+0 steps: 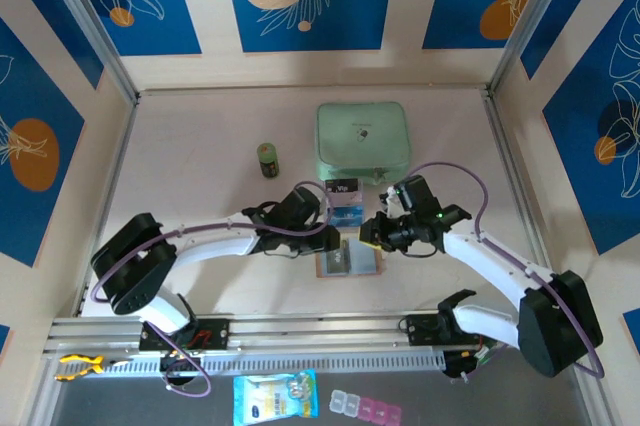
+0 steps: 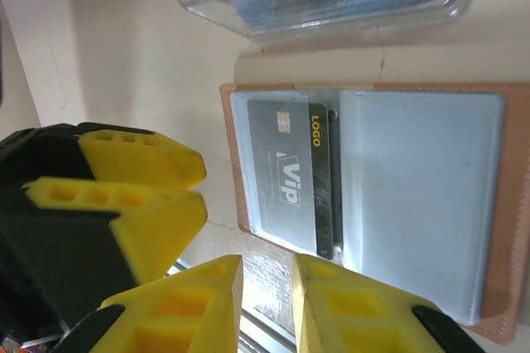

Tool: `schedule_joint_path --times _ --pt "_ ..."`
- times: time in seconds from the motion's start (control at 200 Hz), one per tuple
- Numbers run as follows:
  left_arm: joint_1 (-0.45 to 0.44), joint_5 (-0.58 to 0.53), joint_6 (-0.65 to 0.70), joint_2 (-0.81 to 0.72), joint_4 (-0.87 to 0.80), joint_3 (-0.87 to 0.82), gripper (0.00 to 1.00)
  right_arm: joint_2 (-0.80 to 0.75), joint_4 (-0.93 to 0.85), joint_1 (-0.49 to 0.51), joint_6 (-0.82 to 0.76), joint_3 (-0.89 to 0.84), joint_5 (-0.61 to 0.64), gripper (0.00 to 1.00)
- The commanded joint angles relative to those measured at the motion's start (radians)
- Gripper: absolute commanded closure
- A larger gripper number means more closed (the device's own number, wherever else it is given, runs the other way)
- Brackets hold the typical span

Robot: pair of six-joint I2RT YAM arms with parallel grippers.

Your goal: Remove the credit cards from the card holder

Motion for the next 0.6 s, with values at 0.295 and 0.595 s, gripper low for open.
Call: schedule_joint_path --times 0.295,0.595 --pt "0.01 0.036 -0.079 0.017 0.174 -0.139 0.87 0.136 0.194 0.095 0.062 -0.062 -0.036 0.82" --pt "0.011 0.036 -0.08 0.027 0.187 -0.135 0.94 0.207 0.219 0.123 0.064 -0.04 -0.029 0.82"
